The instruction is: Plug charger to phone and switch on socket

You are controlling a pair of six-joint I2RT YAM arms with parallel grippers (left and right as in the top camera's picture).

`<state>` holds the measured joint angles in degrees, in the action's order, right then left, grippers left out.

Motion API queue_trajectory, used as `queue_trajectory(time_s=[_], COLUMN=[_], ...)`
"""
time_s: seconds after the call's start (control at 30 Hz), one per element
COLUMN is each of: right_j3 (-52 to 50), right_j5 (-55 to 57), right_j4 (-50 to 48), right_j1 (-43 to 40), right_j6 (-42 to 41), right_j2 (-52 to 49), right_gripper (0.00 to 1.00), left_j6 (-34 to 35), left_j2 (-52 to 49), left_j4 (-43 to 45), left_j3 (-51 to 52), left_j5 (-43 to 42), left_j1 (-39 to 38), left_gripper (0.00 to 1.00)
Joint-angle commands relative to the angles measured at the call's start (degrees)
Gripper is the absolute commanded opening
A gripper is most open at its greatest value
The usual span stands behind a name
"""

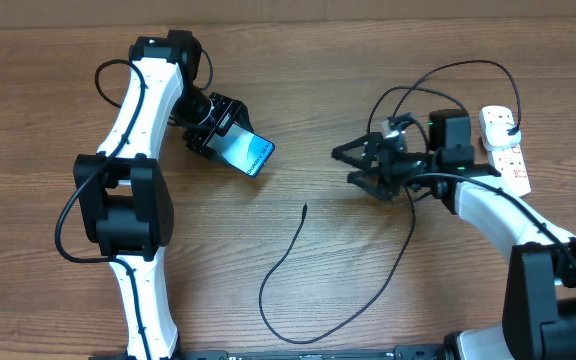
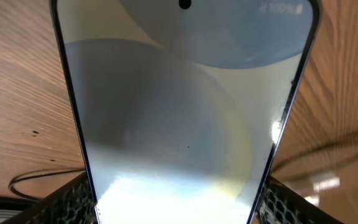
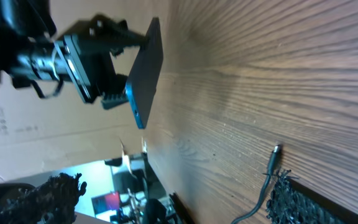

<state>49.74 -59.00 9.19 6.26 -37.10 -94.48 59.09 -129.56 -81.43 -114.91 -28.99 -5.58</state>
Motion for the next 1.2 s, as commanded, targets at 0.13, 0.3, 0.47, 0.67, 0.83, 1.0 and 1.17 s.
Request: queue_trajectory(time_s=[0.13, 0.3, 0.47, 0.67, 0.83, 1.0, 1.17], right_j3=[1.16, 1.14, 1.14, 1.14, 1.14, 1.14, 1.14], right_j5=[11.06, 15.26, 15.69, 15.69, 15.45, 15.45, 15.45], right_j4=[-1.42, -1.44, -1.44, -1.44, -1.62, -2.29, -2.27], right_j1=[4.96, 7.28, 7.72, 7.72, 7.72, 7.72, 7.78], right_j6=[-0.44, -1.01, -2.14, -2.16, -6.73, -9.53, -11.02], right_j2=[0.11, 0.11, 0.11, 0.11, 0.11, 0.11, 0.11], right_gripper=[1.0, 1.0, 1.0, 1.0, 1.0, 1.0, 1.0], left_j6=[11.34, 17.81, 19.58, 21.4, 23.98, 25.18, 26.77], left_j2=[-0.09, -0.09, -0.09, -0.09, -0.09, -0.09, -0.09], left_j4=[-0.09, 0.04, 1.6, 3.19, 5.2, 6.21, 6.91], left_j3=[-1.73, -1.73, -1.73, -1.73, -1.73, -1.73, -1.73], left_j5=[6.71, 6.49, 6.29, 3.52, 2.67, -2.38, -4.74], left_j1=[-3.91, -6.45, -9.31, -12.66, -14.97, -15.78, -15.87], left_gripper=[0.04, 0.04, 0.04, 0.04, 0.04, 0.04, 0.04])
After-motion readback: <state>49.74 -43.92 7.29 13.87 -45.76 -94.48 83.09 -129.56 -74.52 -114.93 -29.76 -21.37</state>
